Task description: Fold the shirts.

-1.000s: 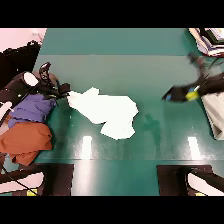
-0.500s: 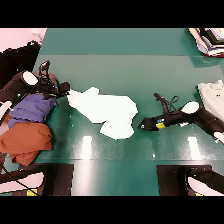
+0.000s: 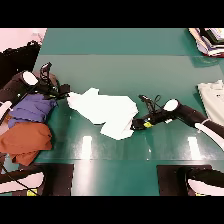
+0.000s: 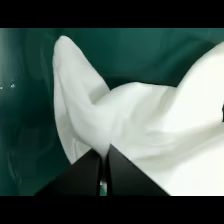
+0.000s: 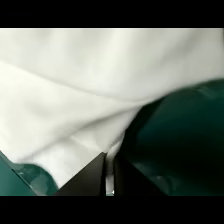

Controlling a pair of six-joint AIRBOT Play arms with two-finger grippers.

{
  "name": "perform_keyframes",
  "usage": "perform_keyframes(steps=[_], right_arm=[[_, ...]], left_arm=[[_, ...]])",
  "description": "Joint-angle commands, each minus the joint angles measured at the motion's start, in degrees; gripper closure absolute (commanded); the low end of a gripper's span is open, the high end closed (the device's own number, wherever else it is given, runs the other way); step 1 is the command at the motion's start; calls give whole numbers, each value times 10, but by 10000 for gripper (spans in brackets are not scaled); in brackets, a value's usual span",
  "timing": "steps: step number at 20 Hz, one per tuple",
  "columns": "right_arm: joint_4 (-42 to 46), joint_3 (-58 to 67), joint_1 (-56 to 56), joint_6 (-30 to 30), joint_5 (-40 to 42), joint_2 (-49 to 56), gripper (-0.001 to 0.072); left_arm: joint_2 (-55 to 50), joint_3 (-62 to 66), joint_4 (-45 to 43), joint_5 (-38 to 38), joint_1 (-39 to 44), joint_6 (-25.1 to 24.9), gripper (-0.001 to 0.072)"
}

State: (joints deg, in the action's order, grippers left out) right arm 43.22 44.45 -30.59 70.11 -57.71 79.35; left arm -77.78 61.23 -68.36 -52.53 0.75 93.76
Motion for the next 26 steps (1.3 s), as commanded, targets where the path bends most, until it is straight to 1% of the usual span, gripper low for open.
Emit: perform_keyframes(steps=[1,3,5,6,8,12,14,16,18,21,22,24,25,26], right_arm=[[68,38,-4,6,-26,21,696],[133,57,21,45,-44,-7,695],[210,85,62,76,-64,-56,696],[245,105,89,86,-75,-85,696],[275,153,151,87,-95,-139,696],[273,265,272,82,-98,-232,696],[273,326,310,78,-98,-271,696],[273,384,336,74,-97,-304,696],[273,434,350,73,-99,-329,696],[273,498,356,73,-109,-354,696],[273,519,356,73,-115,-358,696],[273,563,356,74,-148,-353,696],[270,584,356,78,-177,-342,696],[269,604,356,93,-216,-325,696]], left_arm=[[13,1,-5,-11,0,-13,680],[50,19,-24,3,0,-12,680],[97,66,-53,6,0,-12,680],[123,99,-63,4,0,-12,680],[170,164,-66,5,0,-26,680],[240,294,-60,-13,0,-38,680],[267,345,-57,-26,0,-38,680],[282,394,-44,-44,0,-38,680],[283,454,-20,-79,0,-38,679],[283,514,38,-74,0,-38,680],[283,536,58,-71,0,-48,680],[283,574,85,-62,0,-70,680],[283,582,87,-54,0,-77,680],[283,581,85,-50,0,-92,681]])
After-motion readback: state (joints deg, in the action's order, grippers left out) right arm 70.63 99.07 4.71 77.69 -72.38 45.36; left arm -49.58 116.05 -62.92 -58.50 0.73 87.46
